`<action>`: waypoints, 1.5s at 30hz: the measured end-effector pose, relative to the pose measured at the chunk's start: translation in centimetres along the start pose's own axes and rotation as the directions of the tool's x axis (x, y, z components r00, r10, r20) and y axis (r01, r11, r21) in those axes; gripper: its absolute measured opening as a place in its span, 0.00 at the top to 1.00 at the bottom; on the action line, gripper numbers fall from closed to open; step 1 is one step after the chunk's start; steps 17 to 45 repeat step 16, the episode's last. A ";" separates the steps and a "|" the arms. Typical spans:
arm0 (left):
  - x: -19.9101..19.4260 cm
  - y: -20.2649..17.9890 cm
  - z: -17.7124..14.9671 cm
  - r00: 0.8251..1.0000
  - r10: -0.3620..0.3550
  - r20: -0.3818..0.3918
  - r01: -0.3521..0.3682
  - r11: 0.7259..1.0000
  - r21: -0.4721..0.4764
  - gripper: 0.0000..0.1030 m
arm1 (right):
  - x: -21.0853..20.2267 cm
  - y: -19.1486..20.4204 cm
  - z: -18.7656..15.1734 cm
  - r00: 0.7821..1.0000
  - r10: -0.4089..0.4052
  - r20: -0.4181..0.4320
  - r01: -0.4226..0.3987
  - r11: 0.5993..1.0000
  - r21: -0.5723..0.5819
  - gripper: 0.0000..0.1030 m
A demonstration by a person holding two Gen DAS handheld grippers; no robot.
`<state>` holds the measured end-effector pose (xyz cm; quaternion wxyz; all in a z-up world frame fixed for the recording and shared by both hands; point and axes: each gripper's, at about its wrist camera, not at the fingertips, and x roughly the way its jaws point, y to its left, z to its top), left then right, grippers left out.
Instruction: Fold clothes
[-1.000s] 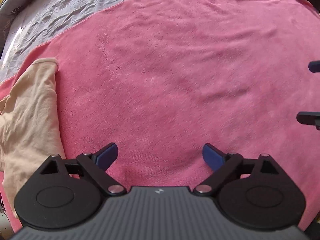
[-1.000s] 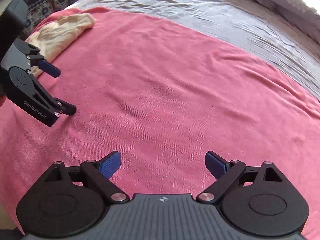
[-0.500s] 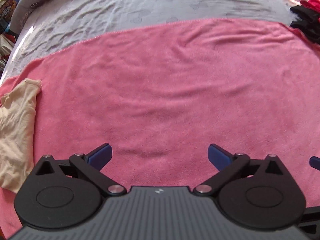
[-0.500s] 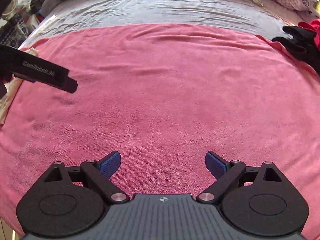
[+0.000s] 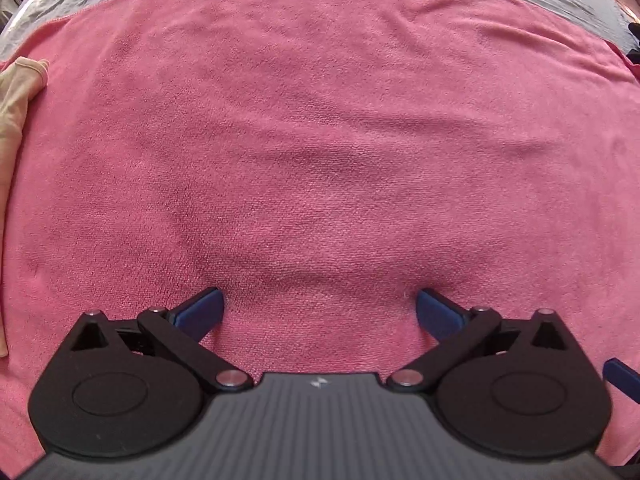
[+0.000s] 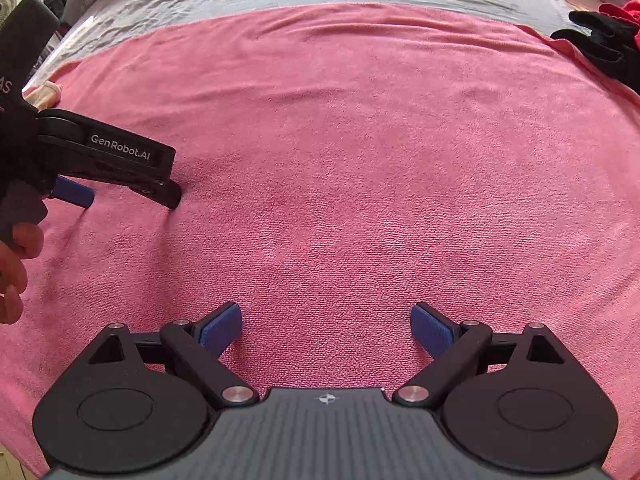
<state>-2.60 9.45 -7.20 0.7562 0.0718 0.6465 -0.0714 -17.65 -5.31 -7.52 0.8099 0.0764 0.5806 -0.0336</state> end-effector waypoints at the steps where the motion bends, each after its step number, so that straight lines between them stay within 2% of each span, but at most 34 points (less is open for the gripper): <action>1: 0.0 -0.1 -0.1 1.000 0.005 0.005 -0.005 1.000 -0.007 0.00 | 0.1 0.1 0.0 1.000 -0.004 -0.003 0.004 1.000 0.000 0.08; 11: -0.1 0.5 0.1 1.000 -0.003 0.000 0.003 0.999 -0.047 0.00 | 0.7 0.4 0.5 1.000 -0.021 -0.019 0.021 1.000 0.003 0.04; 16: -0.5 0.4 -0.9 0.997 0.011 0.073 -0.007 0.998 -0.060 0.00 | 1.0 0.2 1.0 0.999 -0.026 -0.023 0.026 1.000 0.007 0.03; 45: -0.5 0.4 -0.9 0.997 0.011 0.073 -0.007 0.998 -0.060 0.00 | 1.0 0.2 1.0 0.999 -0.026 -0.023 0.026 1.000 0.007 0.03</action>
